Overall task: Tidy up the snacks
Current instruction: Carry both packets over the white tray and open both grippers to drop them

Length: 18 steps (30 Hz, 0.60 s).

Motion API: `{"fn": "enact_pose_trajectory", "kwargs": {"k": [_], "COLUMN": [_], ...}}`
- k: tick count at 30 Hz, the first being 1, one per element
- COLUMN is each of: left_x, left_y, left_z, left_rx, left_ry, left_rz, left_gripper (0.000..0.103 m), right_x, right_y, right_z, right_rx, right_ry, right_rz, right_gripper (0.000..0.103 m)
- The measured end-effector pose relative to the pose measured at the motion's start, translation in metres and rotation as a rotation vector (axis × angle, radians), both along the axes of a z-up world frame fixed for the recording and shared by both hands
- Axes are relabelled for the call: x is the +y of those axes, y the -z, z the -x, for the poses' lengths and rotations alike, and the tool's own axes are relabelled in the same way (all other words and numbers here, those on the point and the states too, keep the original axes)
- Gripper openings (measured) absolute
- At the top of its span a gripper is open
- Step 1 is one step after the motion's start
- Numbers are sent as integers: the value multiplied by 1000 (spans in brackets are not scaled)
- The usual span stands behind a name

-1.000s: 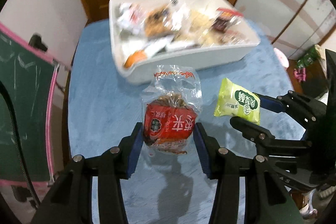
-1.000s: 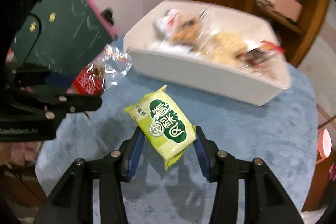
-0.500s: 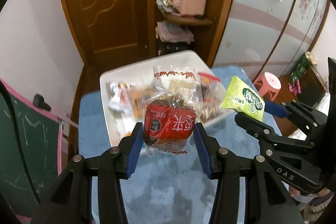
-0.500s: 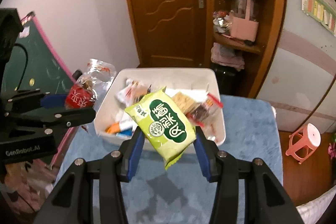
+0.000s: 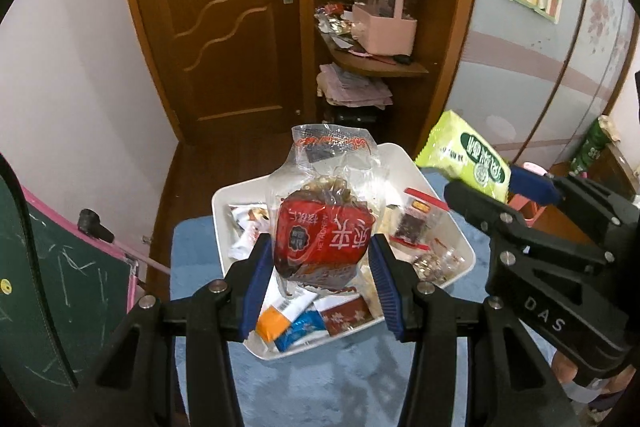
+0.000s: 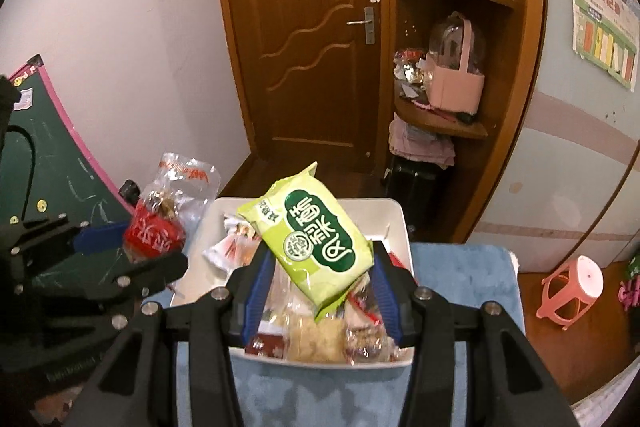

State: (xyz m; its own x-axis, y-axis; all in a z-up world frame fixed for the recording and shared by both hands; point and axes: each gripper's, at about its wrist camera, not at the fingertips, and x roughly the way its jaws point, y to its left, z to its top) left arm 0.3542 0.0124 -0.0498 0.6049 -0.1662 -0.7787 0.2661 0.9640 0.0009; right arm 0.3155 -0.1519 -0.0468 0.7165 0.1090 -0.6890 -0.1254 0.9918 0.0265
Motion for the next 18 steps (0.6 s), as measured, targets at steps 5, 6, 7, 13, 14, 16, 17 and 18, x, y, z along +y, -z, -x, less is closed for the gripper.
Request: {"fn": "enact_pose_trajectory", "kwargs": {"k": [5,6,7,13,14,16,17,18], "left_x": [7,10,12,16,15,13,13,12], "left_y": [-2,-4,-5,0,0,-1,-1,-2], "left_z": [-10,-11,-12,-13,-11,-5,-2,2], "left_rx": [-39,-51,-58,-30,-29,-33,-35,-37], "left_ry": [-62,-71,-76,-104,-104,-101,-99,-97], "left_rz": [-16,-13,-8,-3,-4,-5,-6,-5], "left_gripper": [87,91,96,97,97,97,97,97], "right_x": [5,4,2,-6,-6,-7,-6,-7], "right_y": [9,11,14,22,23,23,22,22], "right_z": [-18,-20,-22,-17,-16,-11,-8,-3], "right_rx": [15,25,32,56,60,69,72,78], "right_ry": [32,31,25,29,30,31,32,35], "right_rz": [60,52,35,2,1,-4,-5,-5], "right_gripper": [53,54,55,63,63,63,63,63]}}
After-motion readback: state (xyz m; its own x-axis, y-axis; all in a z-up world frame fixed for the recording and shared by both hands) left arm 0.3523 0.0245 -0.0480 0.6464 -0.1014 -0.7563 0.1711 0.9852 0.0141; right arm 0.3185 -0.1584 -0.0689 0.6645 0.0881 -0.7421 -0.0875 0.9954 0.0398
